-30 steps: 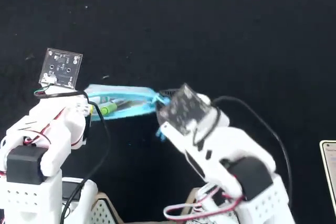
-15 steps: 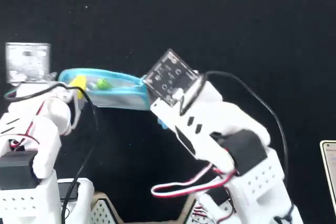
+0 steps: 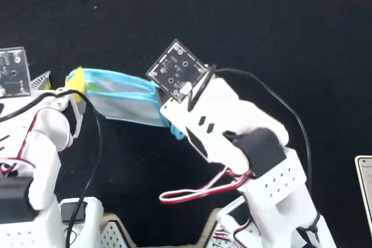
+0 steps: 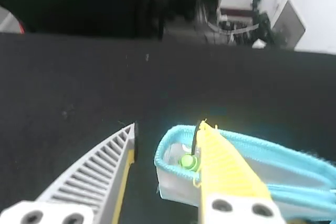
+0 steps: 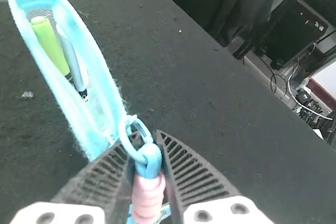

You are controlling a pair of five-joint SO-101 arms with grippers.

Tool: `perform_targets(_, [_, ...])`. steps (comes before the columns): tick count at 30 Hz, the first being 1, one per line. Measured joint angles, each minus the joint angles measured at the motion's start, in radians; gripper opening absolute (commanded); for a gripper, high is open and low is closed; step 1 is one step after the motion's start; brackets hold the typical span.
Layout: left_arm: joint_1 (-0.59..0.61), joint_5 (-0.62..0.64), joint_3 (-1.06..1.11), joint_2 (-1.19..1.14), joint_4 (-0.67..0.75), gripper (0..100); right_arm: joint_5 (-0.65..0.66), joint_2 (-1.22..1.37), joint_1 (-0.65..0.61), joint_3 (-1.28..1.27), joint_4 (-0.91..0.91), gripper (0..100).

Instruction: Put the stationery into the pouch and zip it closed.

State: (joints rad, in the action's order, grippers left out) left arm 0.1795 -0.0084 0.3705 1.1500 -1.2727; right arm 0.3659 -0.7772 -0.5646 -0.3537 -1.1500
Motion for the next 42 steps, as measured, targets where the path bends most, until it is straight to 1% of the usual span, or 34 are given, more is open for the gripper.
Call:
perform_targets(4, [0.015, 0.0, -0.003, 0.003, 0.0, 20, -0.002, 0.005, 0.0, 0.0, 0.0, 1.1])
perform_targets(10, [0.204, -0.038, 0.028, -0.003, 0.0, 20, -0.002, 0.006, 0.0, 0.0, 0.0, 1.1])
perform_targets(12, [0.23, -0.04, 0.049, 0.002, 0.0, 20, -0.002, 0.006, 0.0, 0.0, 0.0, 1.1])
perform_targets(16, [0.184, -0.04, 0.106, -0.005, 0.025, 20, -0.002, 0.006, 0.0, 0.0, 0.0, 1.1])
perform_targets(19, [0.103, -0.04, 0.147, 0.003, 0.049, 20, 0.0, 0.006, 0.002, 0.0, 0.0, 1.1])
perform_targets(24, [-0.074, -0.04, 0.258, -0.005, 0.115, 20, -0.002, 0.006, 0.002, -0.017, 0.0, 1.1])
perform_targets(27, [-0.117, -0.04, 0.272, -0.005, 0.141, 20, -0.002, 0.006, 0.002, -0.017, 0.0, 1.1])
perform_targets(30, [-0.101, -0.04, 0.272, -0.005, 0.143, 20, -0.002, -0.017, 0.002, -0.018, 0.0, 1.1])
perform_targets(35, [0.038, -0.04, 0.272, -0.005, 0.143, 20, 0.0, -0.081, -0.002, -0.018, 0.0, 1.1])
perform_targets(37, [0.077, -0.04, 0.272, -0.005, 0.12, 20, 0.0, -0.084, -0.002, -0.018, 0.0, 1.1])
perform_targets(42, [0.063, -0.04, 0.272, -0.005, 0.026, 20, 0.0, -0.084, -0.018, -0.018, 0.02, 1.1])
